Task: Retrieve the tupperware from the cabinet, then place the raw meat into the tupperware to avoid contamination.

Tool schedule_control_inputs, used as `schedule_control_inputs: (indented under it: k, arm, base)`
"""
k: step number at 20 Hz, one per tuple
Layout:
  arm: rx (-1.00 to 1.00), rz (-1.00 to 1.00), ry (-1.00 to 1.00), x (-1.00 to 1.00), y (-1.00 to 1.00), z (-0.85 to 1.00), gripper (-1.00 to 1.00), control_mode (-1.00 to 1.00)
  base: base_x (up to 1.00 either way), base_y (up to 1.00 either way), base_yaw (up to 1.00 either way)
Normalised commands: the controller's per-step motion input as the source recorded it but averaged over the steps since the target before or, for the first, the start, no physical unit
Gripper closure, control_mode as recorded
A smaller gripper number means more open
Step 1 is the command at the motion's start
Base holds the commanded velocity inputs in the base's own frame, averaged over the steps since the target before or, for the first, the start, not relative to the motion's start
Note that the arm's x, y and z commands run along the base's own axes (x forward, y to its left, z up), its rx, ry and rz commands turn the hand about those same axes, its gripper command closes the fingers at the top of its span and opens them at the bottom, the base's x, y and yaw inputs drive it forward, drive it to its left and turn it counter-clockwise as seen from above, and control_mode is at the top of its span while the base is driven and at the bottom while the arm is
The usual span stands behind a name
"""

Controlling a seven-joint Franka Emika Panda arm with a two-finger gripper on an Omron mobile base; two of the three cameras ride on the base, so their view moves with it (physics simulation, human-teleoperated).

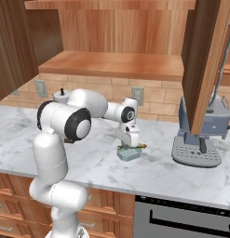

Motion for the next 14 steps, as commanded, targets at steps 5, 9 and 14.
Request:
schedule_control_inputs:
  k: [5, 9, 14]
  arm:
    - [0.0, 0.0, 0.02, 0.0, 0.04, -0.09, -1.0, -1.0]
    - [0.0, -0.01, 0.02, 0.0, 0.06, -0.09, -1.0, -1.0]
    - [0.0, -0.01, 0.01, 0.0, 0.02, -0.1, -1.0, -1.0]
  base:
    - [0.0, 0.0, 0.0]
    - [0.0, 0.0, 0.0]
    - [0.0, 0.0, 0.0]
